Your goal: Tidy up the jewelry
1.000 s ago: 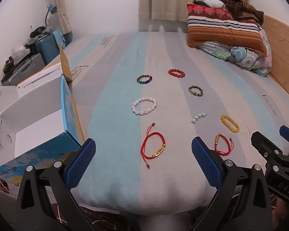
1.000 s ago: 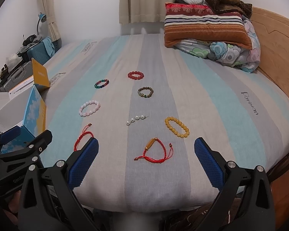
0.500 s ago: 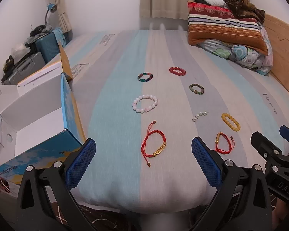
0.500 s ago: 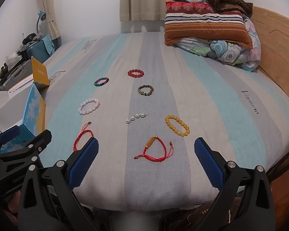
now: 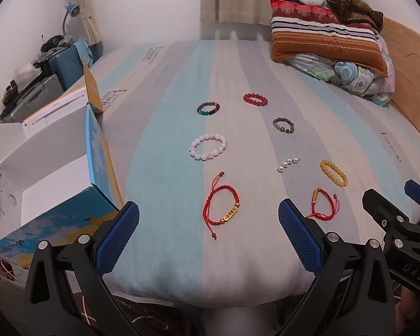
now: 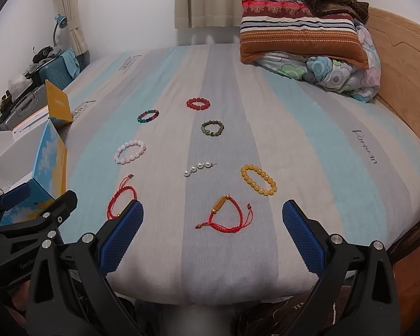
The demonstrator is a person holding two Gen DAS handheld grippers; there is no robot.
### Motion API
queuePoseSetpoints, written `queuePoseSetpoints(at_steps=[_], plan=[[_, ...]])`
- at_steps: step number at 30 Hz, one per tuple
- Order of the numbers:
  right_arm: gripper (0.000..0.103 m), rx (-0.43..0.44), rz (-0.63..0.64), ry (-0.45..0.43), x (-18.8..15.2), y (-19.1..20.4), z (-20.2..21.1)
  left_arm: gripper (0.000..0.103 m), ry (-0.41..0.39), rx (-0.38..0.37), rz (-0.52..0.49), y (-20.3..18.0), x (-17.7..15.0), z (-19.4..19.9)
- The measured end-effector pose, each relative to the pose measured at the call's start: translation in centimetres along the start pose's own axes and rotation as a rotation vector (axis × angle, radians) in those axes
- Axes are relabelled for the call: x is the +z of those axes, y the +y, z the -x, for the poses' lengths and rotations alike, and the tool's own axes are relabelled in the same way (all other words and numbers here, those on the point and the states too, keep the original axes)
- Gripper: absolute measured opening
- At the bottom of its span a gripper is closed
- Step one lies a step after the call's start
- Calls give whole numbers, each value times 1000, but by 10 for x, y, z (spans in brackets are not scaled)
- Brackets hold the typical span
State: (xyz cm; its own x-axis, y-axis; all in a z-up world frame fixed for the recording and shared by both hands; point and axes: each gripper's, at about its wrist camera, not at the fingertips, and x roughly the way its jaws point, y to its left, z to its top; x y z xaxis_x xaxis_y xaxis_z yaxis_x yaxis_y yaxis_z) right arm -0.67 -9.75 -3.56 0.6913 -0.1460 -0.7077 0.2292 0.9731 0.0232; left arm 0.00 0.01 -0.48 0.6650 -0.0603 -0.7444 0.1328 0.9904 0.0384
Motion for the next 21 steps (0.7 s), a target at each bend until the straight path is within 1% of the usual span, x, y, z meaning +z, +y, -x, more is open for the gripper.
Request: queuePoseSetpoints(at_steps=[21], plan=[[96,4,-2,1,-2,0,-1,97,-16,1,3,1,0,4]])
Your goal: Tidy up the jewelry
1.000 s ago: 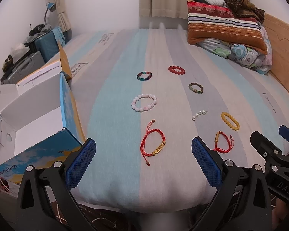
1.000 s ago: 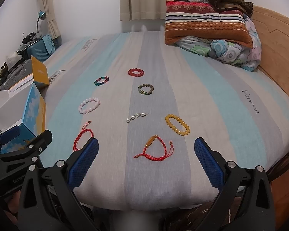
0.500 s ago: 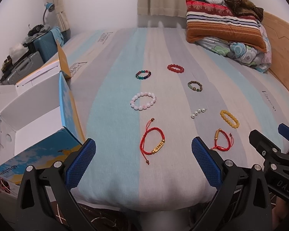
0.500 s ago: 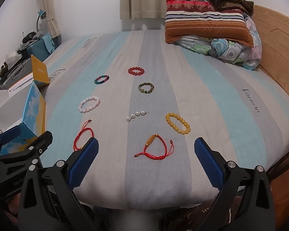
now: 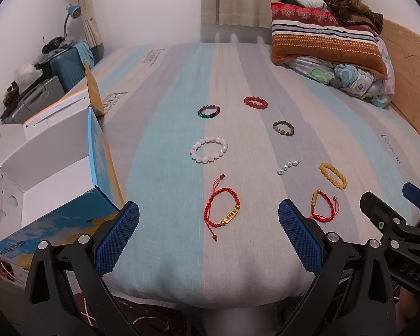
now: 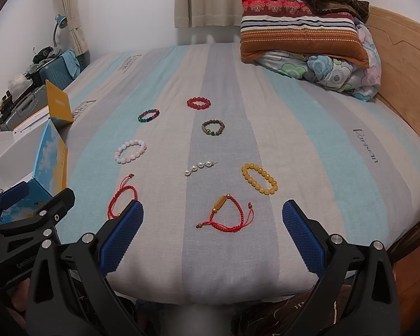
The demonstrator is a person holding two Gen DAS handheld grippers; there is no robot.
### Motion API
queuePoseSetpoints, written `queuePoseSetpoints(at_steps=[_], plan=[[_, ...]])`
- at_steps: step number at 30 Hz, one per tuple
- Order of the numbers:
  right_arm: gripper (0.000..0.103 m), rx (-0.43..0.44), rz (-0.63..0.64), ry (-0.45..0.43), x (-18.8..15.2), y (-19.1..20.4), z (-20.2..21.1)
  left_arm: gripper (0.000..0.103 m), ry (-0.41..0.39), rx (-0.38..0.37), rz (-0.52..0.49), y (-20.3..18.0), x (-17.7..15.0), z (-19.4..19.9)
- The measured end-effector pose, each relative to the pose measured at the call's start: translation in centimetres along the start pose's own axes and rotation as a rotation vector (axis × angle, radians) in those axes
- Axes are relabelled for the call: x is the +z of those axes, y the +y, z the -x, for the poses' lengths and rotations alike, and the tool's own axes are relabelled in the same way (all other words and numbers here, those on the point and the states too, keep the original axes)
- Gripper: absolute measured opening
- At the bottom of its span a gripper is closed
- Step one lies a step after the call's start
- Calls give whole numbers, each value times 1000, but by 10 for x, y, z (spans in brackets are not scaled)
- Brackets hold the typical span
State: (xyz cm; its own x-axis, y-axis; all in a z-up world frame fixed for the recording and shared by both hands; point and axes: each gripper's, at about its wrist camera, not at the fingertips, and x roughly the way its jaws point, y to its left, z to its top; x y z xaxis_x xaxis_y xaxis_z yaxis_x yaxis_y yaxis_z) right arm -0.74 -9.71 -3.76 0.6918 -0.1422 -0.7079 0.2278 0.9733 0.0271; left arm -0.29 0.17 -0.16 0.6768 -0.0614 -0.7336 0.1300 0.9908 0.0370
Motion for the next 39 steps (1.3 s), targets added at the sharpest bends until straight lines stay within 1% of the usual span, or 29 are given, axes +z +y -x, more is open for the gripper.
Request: queuePoseSetpoints(at_steps=[8,10,12,14,19,21,24,28,31,33,37,39], plan=[[96,-2,2,0,0,0,0,97,0,4,4,1,0,-3],[96,1,-5,3,1,-2,0,97,6,-5,10,2,0,-6],[96,-3,-11,3,4,-6,0,97,14,-16,23,5,2,-6],[96,-19,-15,-2,11,-11,1,97,-1,-11,22,6,6,-3],[96,-28,-31,2,35,-29,1,97,12,-4,12,7,24,-5],[96,-35,-33,-4,45,-34,1,97,16,-18,16,7,31,-7],[96,-42,-30,-1,55,-38,-4,97,34,-33,0,3,39,-17],[96,-51,-28,12,66,-40,-15,97,57,-35,-19,0,50,-33],[96,-53,-24,26,78,-41,-27,97,83,-66,-10,0,61,-46],[96,-47,-27,33,85,-42,-32,97,86,-79,-5,0,69,-51],[96,-45,-34,43,101,-43,-42,97,71,-67,-18,-3,91,-60],[96,-53,-33,49,108,-44,-48,97,71,-72,-17,-5,102,-68]])
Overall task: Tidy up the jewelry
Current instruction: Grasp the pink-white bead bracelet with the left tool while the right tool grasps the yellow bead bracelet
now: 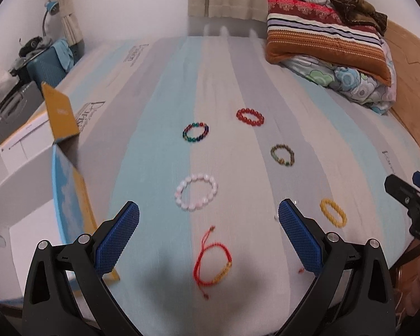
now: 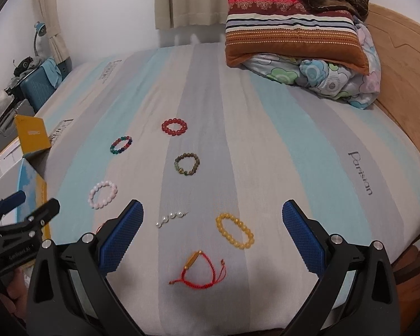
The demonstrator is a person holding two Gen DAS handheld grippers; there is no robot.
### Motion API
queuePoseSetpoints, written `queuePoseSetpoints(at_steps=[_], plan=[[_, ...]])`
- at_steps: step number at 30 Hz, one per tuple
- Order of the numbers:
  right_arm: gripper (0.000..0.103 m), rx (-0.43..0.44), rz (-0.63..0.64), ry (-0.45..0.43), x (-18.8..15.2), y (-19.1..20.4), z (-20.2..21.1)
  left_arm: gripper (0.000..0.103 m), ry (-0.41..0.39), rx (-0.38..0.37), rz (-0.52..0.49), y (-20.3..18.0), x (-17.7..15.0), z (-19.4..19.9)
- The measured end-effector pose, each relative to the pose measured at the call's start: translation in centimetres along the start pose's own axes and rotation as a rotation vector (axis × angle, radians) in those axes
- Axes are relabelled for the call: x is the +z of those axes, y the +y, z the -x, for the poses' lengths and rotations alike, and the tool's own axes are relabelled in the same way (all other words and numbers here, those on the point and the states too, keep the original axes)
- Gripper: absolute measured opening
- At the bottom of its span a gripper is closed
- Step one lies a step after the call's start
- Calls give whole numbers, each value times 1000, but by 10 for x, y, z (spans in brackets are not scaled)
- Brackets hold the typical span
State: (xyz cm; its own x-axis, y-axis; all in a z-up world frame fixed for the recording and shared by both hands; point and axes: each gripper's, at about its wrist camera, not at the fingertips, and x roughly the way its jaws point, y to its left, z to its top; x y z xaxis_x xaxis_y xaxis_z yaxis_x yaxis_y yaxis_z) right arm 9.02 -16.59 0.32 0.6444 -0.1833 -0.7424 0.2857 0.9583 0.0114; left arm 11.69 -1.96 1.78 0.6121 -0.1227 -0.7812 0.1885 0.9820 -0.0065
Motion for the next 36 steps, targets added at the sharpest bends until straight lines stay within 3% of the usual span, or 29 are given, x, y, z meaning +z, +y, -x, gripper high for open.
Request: queuePoseSetpoints(at_steps=[7,12,20,25,30,36], plan=[[96,-11,-42,87,17,-10,-38,97,27,29,-23,0,29,-41],[96,-38,-65,170,9,-17,-74,97,106,21,-20,8,37,-86],[96,-67,-56,295,-16,-20,-129,97,237,6,15,25,20,-145],[96,-51,-47,347,-30,-19,-148,97,261,87,-23,26,11,-169],[96,-35,-76,402,-40,-26,-165,97,314,54,-1,34,8,-189],[94,-19,-61,450,-44,-23,-179,97,326,65,-59,24,6,-200]])
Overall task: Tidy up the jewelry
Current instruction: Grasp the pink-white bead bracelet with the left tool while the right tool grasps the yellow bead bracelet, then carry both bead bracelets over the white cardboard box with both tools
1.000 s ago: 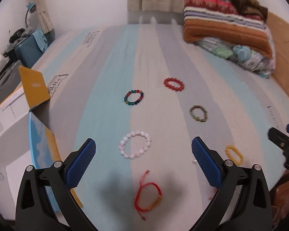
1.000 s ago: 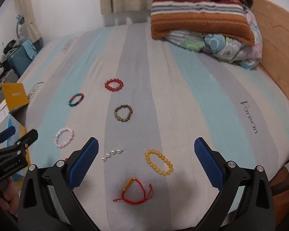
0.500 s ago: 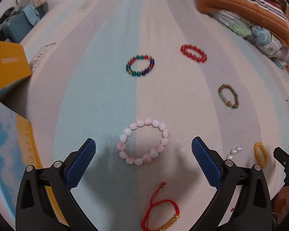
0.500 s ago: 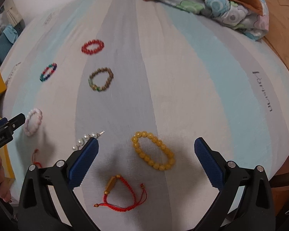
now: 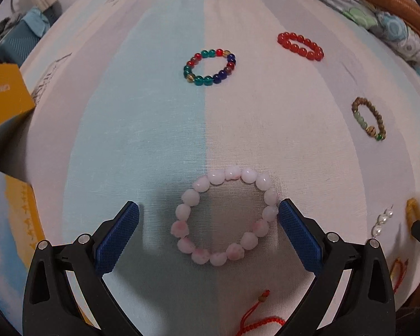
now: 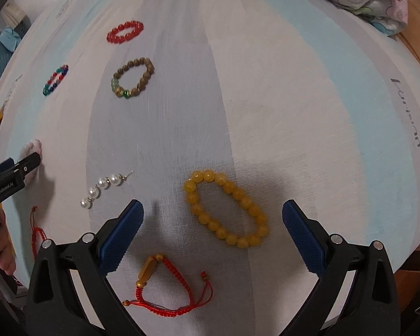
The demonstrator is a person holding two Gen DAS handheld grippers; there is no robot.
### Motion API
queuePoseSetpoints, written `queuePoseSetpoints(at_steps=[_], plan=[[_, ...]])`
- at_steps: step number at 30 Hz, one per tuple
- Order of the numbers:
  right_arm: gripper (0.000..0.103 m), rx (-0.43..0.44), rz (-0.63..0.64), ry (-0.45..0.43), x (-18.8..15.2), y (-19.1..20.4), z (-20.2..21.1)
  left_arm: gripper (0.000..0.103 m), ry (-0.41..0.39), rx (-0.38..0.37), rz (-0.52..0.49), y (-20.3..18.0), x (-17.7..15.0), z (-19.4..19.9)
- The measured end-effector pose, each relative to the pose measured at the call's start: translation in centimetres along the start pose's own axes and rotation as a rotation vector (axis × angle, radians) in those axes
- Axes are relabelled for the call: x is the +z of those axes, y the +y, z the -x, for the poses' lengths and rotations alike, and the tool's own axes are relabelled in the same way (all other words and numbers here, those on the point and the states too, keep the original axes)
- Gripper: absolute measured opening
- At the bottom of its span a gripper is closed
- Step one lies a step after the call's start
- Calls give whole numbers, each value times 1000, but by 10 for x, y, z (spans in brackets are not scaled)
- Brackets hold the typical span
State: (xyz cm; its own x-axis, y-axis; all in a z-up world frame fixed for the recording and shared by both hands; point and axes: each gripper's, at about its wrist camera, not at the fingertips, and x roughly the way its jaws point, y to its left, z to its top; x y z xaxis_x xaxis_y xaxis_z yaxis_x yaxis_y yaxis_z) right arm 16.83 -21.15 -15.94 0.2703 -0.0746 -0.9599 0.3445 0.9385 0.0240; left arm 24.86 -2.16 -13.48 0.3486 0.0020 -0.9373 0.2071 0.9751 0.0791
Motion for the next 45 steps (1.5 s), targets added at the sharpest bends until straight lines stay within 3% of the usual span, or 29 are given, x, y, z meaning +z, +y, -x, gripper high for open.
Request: queuePoseSetpoints(at_steps=[7,10,14,19,21,23,26,28,30,45], plan=[[81,28,0,53,2,1,-14,97,5,-15,-6,1,-2,-8],[74,22,-9,56,3,-2,-15,93,9,-33,2,4,-3,-8],[60,9,-20,73,5,-5,-19,76,9,-53,-13,3,-5,-4],[50,7,-13,80,9,-5,-20,54,7,-58,-27,0,-7,1],[43,11,-13,78,12,-4,-20,41,9,-66,-33,-1,-8,4],[33,17,-13,76,13,-5,-19,22,8,-67,-36,0,-10,7],[18,22,-16,72,16,-4,-17,21,4,-75,-33,2,-11,8],[17,29,-23,69,10,-12,-15,21,1,-79,-29,3,-12,10],[9,32,-31,61,7,-14,-12,21,6,-75,-23,3,-11,11],[9,66,-49,-46,14,-24,13,20,-45,-100,25,6,-9,27]])
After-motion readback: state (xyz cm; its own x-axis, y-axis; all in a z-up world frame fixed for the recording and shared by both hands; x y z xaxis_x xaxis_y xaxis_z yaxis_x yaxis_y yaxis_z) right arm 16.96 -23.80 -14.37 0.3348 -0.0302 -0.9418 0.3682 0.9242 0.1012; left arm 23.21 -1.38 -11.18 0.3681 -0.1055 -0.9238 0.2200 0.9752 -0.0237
